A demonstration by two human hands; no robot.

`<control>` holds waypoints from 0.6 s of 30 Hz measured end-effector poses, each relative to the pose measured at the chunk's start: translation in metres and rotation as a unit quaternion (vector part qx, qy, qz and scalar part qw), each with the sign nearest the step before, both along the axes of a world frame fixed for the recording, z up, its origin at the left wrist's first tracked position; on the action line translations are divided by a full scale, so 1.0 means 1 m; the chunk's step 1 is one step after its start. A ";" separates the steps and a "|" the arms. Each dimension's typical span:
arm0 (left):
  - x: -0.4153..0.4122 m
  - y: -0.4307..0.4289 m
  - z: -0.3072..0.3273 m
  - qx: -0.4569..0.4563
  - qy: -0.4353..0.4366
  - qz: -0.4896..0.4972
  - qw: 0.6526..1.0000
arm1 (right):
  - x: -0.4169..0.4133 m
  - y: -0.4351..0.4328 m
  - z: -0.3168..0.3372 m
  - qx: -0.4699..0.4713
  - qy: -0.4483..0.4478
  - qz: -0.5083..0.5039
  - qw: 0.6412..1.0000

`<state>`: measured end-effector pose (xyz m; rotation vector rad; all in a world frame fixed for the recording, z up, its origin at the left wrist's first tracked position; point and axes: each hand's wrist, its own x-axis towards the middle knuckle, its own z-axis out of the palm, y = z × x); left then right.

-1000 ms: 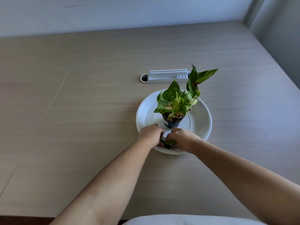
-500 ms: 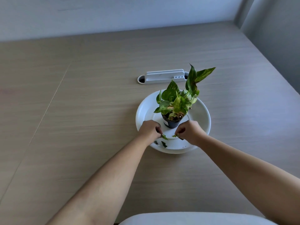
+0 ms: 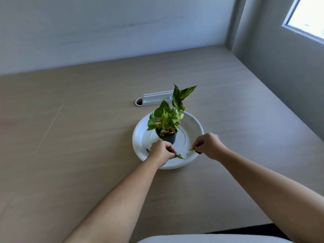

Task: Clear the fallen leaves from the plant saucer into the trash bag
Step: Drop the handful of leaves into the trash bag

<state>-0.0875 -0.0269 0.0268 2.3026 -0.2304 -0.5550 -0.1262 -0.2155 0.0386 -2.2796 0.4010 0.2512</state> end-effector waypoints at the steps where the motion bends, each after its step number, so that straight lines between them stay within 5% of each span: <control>1: -0.010 -0.015 0.003 -0.004 0.004 -0.008 1.000 | -0.012 -0.014 0.003 0.001 -0.004 -0.014 1.000; 10: -0.140 -0.244 0.025 -0.045 0.009 -0.177 0.983 | -0.220 -0.218 0.022 -0.017 -0.021 -0.217 0.976; 18: -0.330 -0.461 0.001 -0.027 -0.029 -0.465 0.884 | -0.463 -0.353 0.001 -0.021 0.000 -0.466 0.885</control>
